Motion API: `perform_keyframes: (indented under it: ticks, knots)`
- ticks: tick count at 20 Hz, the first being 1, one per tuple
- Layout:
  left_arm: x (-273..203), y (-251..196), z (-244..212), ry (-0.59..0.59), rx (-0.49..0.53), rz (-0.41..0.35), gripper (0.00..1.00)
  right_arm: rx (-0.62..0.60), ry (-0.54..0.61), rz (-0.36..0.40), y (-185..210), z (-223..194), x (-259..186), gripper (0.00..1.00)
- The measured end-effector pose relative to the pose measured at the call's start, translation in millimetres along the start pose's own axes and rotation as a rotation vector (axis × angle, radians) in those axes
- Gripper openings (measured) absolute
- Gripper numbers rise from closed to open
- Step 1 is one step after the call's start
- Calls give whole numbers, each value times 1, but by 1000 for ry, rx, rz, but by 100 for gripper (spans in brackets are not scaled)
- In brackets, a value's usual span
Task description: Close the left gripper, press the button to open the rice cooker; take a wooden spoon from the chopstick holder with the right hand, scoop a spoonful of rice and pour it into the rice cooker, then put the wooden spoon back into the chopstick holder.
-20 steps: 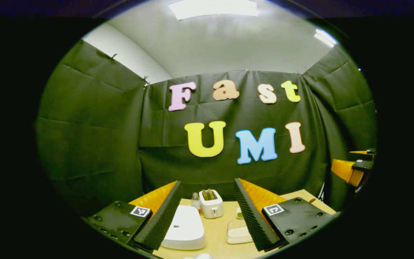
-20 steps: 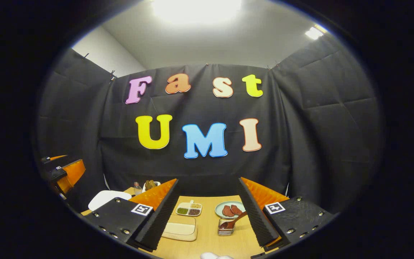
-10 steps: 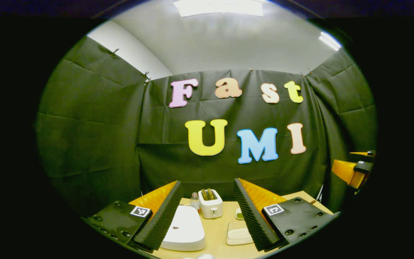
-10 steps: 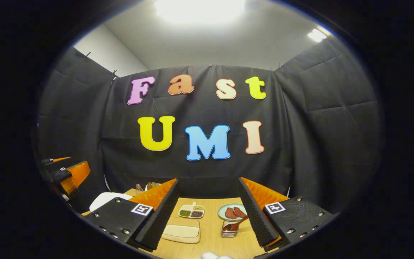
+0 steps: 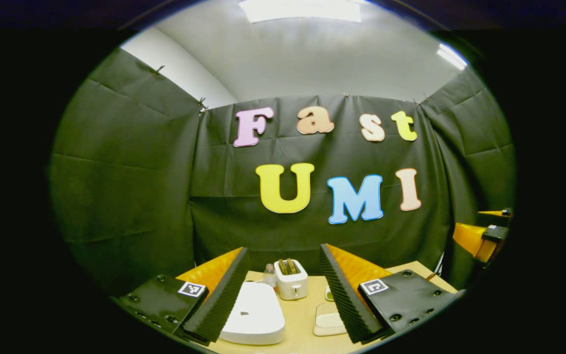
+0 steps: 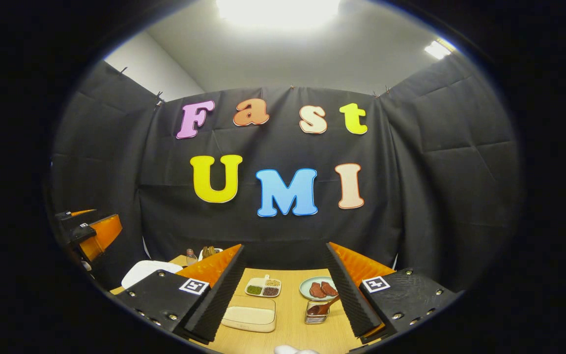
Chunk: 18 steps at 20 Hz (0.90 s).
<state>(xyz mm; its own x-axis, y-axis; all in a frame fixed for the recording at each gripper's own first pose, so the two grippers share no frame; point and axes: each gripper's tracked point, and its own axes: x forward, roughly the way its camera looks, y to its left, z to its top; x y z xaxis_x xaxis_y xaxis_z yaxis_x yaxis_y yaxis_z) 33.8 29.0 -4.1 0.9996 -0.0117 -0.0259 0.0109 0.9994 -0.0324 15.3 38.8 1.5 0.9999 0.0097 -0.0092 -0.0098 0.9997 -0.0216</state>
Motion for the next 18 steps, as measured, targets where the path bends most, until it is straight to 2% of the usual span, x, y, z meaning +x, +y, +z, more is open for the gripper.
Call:
perform_keyframes:
  ticks: [1,3,6,8,11,18]
  knots:
    - [4,1,-2,9,-6,-2,98,-5,2,-4,0,-1,1,98]
    - [10,-2,-10,39,-9,-30,92,-12,10,-11,1,-4,2,97]
    - [18,18,-16,58,4,24,7,-12,24,-16,2,-7,3,97]
    - [21,12,-21,72,21,1,8,-23,29,-23,2,-8,4,97]
    - [37,27,-39,118,-9,17,7,-30,49,-32,3,-13,3,97]
    - [83,101,-161,333,-85,160,7,-93,115,-47,17,-30,9,98]
